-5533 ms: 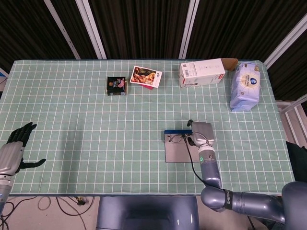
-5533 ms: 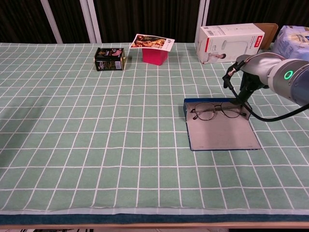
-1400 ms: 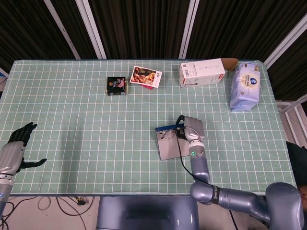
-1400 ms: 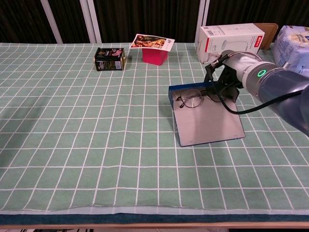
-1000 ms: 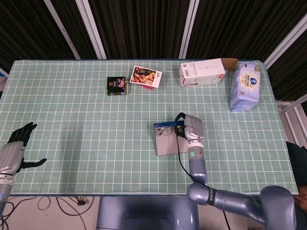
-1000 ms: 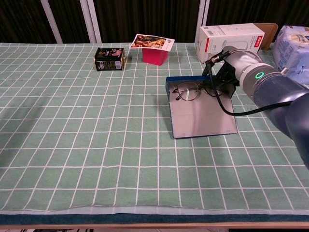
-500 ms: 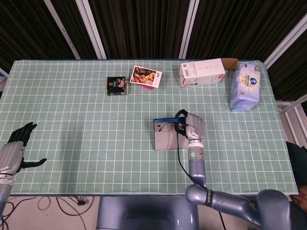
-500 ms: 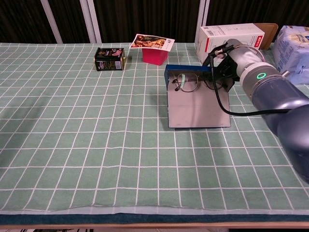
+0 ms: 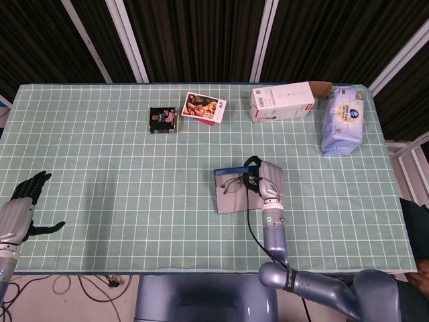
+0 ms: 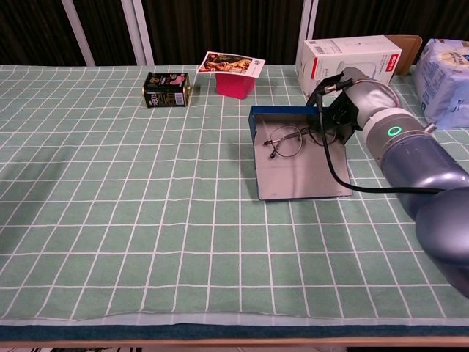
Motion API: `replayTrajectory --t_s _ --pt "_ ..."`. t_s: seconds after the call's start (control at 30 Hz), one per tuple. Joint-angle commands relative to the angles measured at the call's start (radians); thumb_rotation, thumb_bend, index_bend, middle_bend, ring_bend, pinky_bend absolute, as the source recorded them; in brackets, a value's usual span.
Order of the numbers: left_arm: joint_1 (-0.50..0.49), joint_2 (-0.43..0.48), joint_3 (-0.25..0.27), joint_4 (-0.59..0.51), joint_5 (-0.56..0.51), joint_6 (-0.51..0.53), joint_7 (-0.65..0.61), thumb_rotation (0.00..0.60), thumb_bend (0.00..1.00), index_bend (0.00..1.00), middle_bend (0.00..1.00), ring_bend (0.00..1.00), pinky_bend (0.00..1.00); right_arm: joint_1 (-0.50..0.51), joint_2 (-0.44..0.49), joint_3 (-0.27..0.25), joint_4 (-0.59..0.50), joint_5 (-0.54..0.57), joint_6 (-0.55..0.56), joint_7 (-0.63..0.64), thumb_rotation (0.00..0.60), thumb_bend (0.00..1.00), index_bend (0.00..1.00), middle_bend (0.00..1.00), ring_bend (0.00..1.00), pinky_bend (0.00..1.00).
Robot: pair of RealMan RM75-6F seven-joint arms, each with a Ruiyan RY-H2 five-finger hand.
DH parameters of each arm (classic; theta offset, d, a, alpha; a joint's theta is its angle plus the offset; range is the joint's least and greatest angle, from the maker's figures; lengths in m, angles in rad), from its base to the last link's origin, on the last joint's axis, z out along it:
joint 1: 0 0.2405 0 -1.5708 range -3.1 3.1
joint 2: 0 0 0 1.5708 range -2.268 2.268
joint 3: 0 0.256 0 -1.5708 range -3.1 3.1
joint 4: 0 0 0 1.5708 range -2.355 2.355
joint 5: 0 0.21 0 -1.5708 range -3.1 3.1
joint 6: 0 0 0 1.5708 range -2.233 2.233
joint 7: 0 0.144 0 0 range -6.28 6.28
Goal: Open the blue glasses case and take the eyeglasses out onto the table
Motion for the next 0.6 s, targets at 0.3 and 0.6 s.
replayTrajectory --t_s 0.3,0.6 --pt "-0.001 0.001 0.000 0.000 -0.001 -0.002 0.000 0.600 0.00 0.00 0.00 0.00 0.00 -0.016 -0.046 -0.001 0.072 -0.060 -0.002 0.040 0.600 0.51 0.54 1.00 1.00 1.00" --pt "0.000 0.001 0.000 -0.001 0.000 0.000 -0.001 0.600 0.00 0.00 0.00 0.00 0.00 -0.016 -0.050 0.028 0.087 -0.062 -0.022 0.026 0.600 0.51 0.54 1.00 1.00 1.00"
